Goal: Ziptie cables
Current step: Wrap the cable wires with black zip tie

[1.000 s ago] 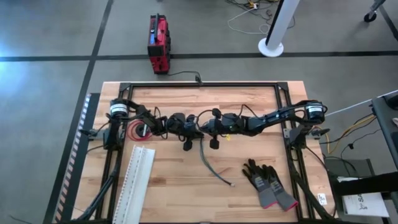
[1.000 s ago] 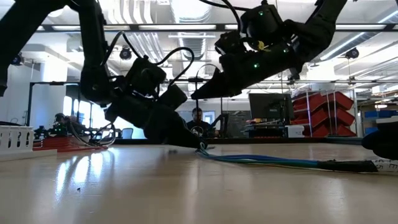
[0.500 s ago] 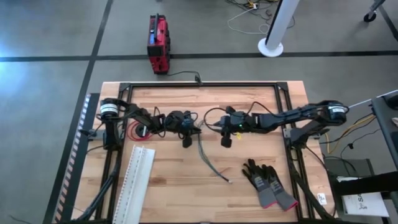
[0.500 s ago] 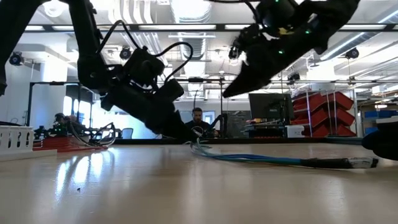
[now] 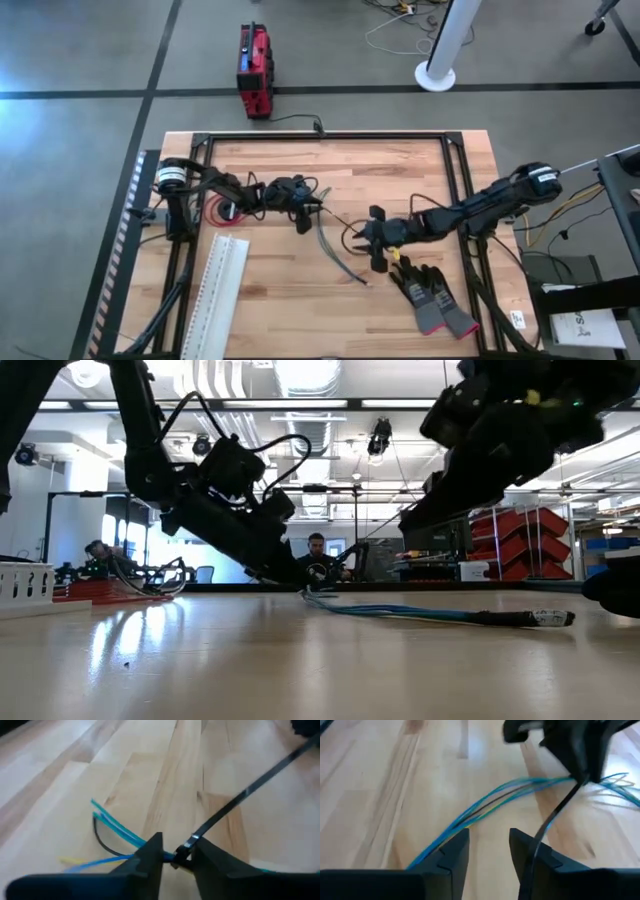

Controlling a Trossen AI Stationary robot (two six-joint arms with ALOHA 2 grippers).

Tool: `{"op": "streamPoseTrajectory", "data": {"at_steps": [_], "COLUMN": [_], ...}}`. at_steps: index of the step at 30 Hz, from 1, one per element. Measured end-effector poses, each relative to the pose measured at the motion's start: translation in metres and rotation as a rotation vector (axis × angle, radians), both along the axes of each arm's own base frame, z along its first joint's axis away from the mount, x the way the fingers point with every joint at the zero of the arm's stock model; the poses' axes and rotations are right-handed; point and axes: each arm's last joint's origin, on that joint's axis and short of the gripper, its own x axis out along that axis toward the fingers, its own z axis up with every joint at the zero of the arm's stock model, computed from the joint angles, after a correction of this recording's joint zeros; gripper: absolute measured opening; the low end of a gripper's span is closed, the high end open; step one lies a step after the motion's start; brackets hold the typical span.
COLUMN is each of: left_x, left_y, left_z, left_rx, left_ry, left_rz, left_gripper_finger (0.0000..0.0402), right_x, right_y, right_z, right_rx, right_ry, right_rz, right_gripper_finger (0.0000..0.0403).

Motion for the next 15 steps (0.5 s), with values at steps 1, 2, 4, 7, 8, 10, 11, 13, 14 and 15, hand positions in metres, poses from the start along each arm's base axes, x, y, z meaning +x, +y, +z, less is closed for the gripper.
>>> {"op": "streamPoseTrajectory", "data": {"at_steps": [1, 2, 4, 7, 8, 10, 11, 13, 14, 15], "left_x": [0.0, -0.001, -0.003, -0.007, -0.008, -0.013, -0.015, -0.019, -0.02, -0.022], "left_y": [0.0, 0.0, 0.0, 0.0, 0.0, -0.001, -0.002, -0.003, -0.004, -0.005], "left_z": [0.004, 0.007, 0.015, 0.031, 0.036, 0.044, 0.048, 0.055, 0.059, 0.061], "left_rx": [0.003, 0.002, 0.003, 0.0, -0.001, -0.002, -0.004, -0.015, -0.022, -0.031], "left_ry": [-0.008, -0.006, -0.004, 0.027, 0.031, 0.05, 0.057, 0.054, 0.052, 0.058], "left_rz": [0.002, 0.003, 0.006, 0.022, 0.026, 0.035, 0.039, 0.044, 0.046, 0.048], "left_gripper_finger": [0.0082, 0.0094, 0.0121, 0.0163, 0.0175, 0.0197, 0.0207, 0.0223, 0.0229, 0.0234], "right_x": [-0.002, -0.003, -0.007, -0.014, -0.016, -0.021, -0.023, -0.026, -0.028, -0.029], "right_y": [0.005, 0.009, 0.016, 0.022, 0.024, 0.026, 0.027, 0.028, 0.029, 0.03], "right_z": [-0.001, -0.001, -0.003, -0.008, -0.009, -0.013, -0.014, -0.016, -0.017, -0.018], "right_rx": [-0.011, -0.016, -0.031, -0.041, -0.04, -0.029, -0.021, -0.011, -0.008, -0.01], "right_ry": [0.004, 0.007, 0.033, 0.089, 0.113, 0.157, 0.175, 0.21, 0.224, 0.235], "right_rz": [-0.005, -0.012, -0.028, -0.06, -0.069, -0.082, -0.091, -0.105, -0.11, -0.11], "right_gripper_finger": [0.0133, 0.0137, 0.0144, 0.0152, 0.0156, 0.0164, 0.0169, 0.018, 0.0187, 0.0193]}}
